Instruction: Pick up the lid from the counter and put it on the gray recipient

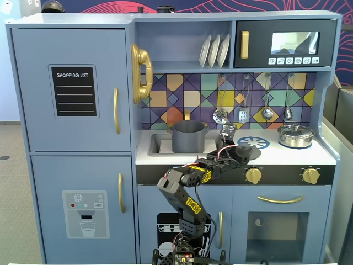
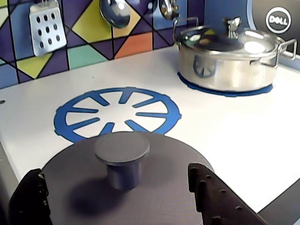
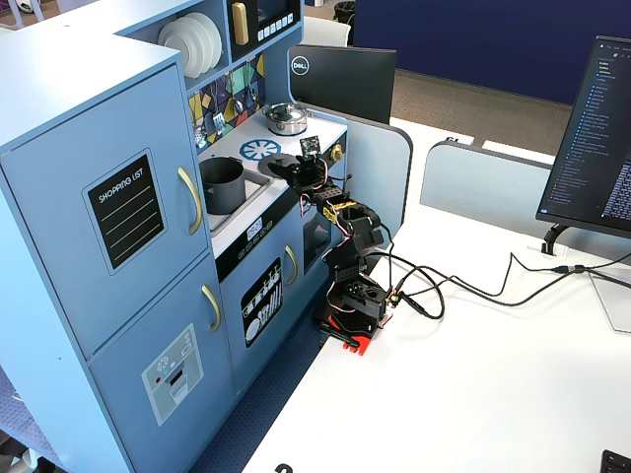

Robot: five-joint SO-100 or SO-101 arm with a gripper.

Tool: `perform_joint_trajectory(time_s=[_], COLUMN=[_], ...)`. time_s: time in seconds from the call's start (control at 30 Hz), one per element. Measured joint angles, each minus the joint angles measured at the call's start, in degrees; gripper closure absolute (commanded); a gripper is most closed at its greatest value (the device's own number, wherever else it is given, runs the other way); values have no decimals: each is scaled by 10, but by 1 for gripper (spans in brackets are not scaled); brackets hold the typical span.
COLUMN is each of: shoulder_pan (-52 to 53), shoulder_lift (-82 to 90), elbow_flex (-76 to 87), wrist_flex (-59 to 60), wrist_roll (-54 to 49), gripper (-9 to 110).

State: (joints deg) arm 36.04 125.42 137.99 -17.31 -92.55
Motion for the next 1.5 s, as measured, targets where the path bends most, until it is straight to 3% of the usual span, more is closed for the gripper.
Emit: perform_joint_trajectory(time_s=[0.67, 0.83, 1.5], shoulder_pan=[0, -10, -12], shoulder_lift=[-160, -186, -192], elbow_flex=[-122, -142, -156], wrist_flex=[-20, -25, -25], wrist_roll=[0, 4, 22], gripper=[74, 102, 102])
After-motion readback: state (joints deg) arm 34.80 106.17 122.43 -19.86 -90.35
